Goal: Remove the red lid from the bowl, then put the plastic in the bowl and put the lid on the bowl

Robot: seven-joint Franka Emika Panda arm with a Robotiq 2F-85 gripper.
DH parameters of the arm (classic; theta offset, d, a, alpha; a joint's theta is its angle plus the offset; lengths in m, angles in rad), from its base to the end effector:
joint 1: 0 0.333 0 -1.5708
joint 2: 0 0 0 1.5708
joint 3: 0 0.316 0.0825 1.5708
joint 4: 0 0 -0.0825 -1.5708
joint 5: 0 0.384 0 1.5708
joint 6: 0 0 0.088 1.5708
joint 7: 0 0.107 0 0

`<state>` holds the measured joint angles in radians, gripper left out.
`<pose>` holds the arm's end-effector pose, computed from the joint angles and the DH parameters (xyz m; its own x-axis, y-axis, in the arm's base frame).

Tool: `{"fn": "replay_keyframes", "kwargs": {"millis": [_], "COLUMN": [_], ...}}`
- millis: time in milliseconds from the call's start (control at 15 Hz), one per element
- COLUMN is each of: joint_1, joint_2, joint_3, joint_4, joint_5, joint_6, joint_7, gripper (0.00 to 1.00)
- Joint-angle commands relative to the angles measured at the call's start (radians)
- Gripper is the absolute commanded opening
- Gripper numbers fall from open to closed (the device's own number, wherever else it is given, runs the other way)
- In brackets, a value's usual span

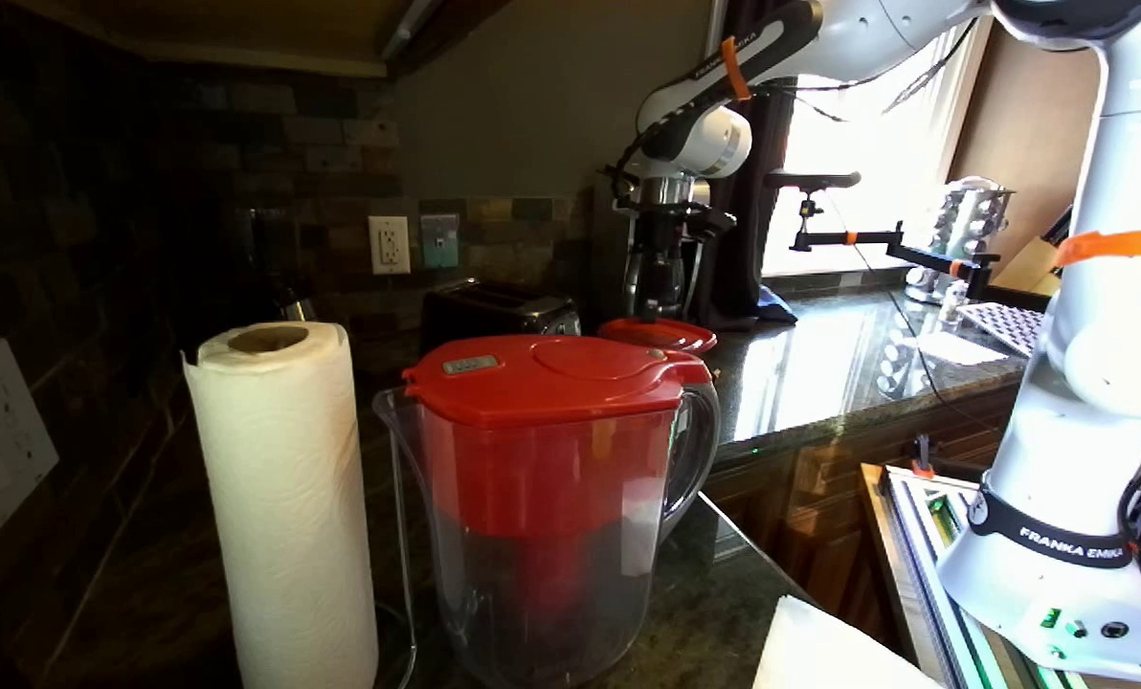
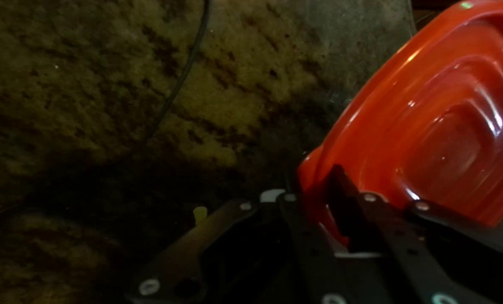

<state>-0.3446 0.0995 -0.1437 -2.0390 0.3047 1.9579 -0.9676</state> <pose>0.4960 -0.2398 0.3841 0.9442 0.3173 0.0885 0.3291 -0.8974 -0.2937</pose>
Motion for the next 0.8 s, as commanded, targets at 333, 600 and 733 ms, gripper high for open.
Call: {"fn": "replay_keyframes", "kwargs": {"millis": [333,600,733], "joint_1": [0.102,0.13,0.144], "joint_2": [-0.097,-0.122,-0.134], "joint_3": [-0.008,-0.005,-0.003], "joint_4": [-0.132,-0.182,-0.209], "joint_5": [-0.012,-0.024,-0.026], "joint_6": [0.021,0.06,0.111], "joint_7": [0.103,0.135,0.139], "gripper": [0.06,0.06,0.06]}}
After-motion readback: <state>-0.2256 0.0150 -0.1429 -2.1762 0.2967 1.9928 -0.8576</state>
